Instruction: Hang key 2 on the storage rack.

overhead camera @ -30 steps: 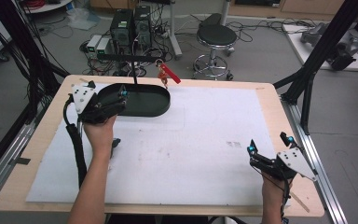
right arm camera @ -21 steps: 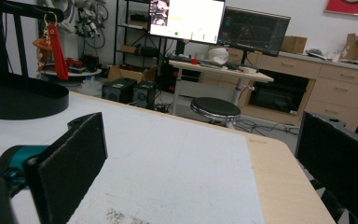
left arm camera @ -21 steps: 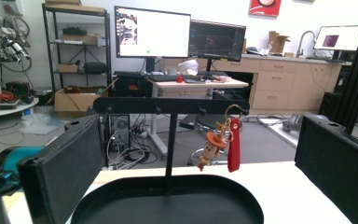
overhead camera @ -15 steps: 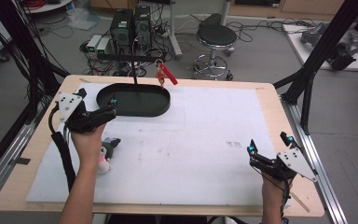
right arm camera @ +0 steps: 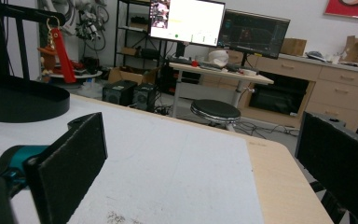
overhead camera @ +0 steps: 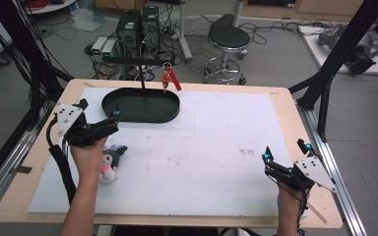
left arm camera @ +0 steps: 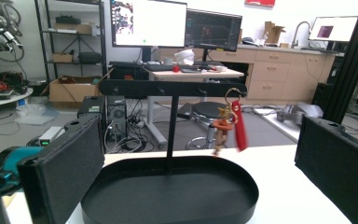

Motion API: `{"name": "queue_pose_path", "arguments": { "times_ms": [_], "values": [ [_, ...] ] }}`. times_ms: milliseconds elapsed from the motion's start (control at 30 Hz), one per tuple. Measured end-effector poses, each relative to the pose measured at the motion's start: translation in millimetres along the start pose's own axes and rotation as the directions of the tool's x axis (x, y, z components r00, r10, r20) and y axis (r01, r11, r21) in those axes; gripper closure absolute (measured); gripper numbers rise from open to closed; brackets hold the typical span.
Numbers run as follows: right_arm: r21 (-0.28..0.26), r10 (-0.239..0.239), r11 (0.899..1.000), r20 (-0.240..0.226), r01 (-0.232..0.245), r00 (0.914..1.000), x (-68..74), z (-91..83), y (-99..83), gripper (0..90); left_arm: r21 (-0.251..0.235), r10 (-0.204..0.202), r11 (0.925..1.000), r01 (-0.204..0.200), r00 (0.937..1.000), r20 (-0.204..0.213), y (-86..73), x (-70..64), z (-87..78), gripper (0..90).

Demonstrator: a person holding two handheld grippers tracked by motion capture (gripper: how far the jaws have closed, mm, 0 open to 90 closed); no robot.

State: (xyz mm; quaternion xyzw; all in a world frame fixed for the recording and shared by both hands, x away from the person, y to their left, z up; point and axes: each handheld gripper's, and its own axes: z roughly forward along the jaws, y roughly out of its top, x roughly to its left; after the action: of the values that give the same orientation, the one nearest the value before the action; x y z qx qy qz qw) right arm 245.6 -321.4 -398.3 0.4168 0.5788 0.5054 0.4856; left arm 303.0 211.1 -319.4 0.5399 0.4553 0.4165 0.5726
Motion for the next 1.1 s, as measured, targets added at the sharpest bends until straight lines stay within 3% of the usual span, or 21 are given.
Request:
{"name": "queue_pose_path", "arguments": {
  "times_ms": [433,733,1100],
  "values": [
    [-0.002,-0.007,1.000,-0.007,0.007,1.0000,4.0,0.6,1.2,1.3,0.009,-0.014,0.9999,0.014,0.9998,0.014,-12.6,2.2,-12.2,1.7],
    [0.001,-0.007,1.000,-0.009,0.007,0.9999,4.4,0.6,1.0,1.3,0.066,0.025,0.9975,-0.025,0.9997,-0.006,-23.5,2.0,-19.5,1.7],
    [-0.003,-0.006,1.000,-0.013,0.006,0.9999,5.7,1.1,1.4,1.3,0.113,0.041,0.9929,-0.038,0.9990,-0.018,-32.0,5.6,-30.6,1.7]
  ]
}}
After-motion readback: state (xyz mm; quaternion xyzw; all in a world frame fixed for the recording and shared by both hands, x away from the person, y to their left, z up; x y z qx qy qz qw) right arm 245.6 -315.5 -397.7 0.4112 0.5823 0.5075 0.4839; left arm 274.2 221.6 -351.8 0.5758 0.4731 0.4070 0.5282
